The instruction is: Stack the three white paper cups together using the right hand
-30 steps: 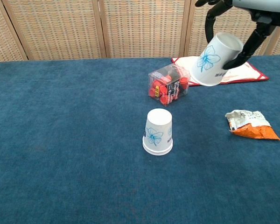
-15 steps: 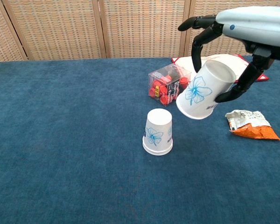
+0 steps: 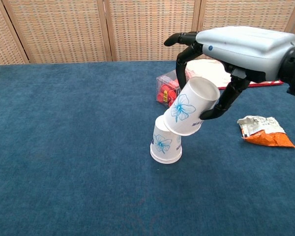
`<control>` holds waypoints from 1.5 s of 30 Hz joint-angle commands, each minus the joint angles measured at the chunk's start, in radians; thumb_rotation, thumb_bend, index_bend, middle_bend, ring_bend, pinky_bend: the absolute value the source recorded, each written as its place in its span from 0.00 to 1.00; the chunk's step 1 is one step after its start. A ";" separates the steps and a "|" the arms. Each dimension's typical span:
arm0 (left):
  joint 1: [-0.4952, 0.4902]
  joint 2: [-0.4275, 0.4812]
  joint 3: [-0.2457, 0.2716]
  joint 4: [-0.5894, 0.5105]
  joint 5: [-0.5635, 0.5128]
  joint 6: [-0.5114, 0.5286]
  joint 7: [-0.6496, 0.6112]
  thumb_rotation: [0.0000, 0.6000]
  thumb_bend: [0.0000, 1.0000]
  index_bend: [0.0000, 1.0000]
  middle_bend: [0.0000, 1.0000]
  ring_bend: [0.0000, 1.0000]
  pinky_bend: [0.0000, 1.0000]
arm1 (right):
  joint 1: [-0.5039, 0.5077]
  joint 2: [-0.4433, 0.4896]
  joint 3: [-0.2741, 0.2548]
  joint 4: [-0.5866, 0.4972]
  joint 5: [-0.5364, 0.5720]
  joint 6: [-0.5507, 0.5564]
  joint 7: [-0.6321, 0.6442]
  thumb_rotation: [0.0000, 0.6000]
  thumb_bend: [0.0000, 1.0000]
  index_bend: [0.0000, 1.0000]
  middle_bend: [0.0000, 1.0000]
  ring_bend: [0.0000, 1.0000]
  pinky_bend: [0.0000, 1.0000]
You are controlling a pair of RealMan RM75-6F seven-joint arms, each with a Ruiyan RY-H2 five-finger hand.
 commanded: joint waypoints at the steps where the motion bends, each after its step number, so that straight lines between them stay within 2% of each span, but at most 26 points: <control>1: 0.000 0.001 -0.001 0.000 -0.002 0.001 0.000 1.00 0.24 0.00 0.00 0.00 0.00 | 0.013 -0.029 0.015 0.027 0.016 -0.004 -0.016 1.00 0.07 0.53 0.10 0.00 0.00; 17: -0.002 0.004 -0.005 -0.001 -0.017 -0.007 -0.002 1.00 0.24 0.00 0.00 0.00 0.00 | 0.064 -0.133 0.047 0.149 0.064 -0.040 -0.042 1.00 0.07 0.53 0.10 0.00 0.00; 22: 0.000 0.006 -0.007 0.002 -0.023 -0.004 -0.010 1.00 0.24 0.00 0.00 0.00 0.00 | 0.083 -0.168 0.047 0.184 0.091 -0.062 -0.056 1.00 0.07 0.53 0.06 0.00 0.00; 25: -0.001 0.007 -0.007 0.003 -0.024 -0.007 -0.010 1.00 0.24 0.00 0.00 0.00 0.00 | 0.088 -0.190 0.045 0.197 0.105 -0.066 -0.061 1.00 0.07 0.49 0.01 0.00 0.00; 30: 0.000 0.009 -0.006 0.002 -0.022 -0.005 -0.012 1.00 0.24 0.00 0.00 0.00 0.00 | 0.096 -0.210 0.048 0.202 0.114 -0.067 -0.062 1.00 0.07 0.44 0.00 0.00 0.00; 38: 0.001 0.011 -0.005 0.000 -0.017 -0.003 -0.015 1.00 0.24 0.00 0.00 0.00 0.00 | 0.092 -0.193 0.047 0.188 0.121 -0.052 -0.077 1.00 0.07 0.42 0.00 0.00 0.00; 45: 0.004 0.014 -0.004 -0.002 -0.014 0.004 -0.017 1.00 0.24 0.00 0.00 0.00 0.00 | 0.054 -0.122 0.032 0.132 0.105 -0.009 -0.065 1.00 0.07 0.36 0.00 0.00 0.00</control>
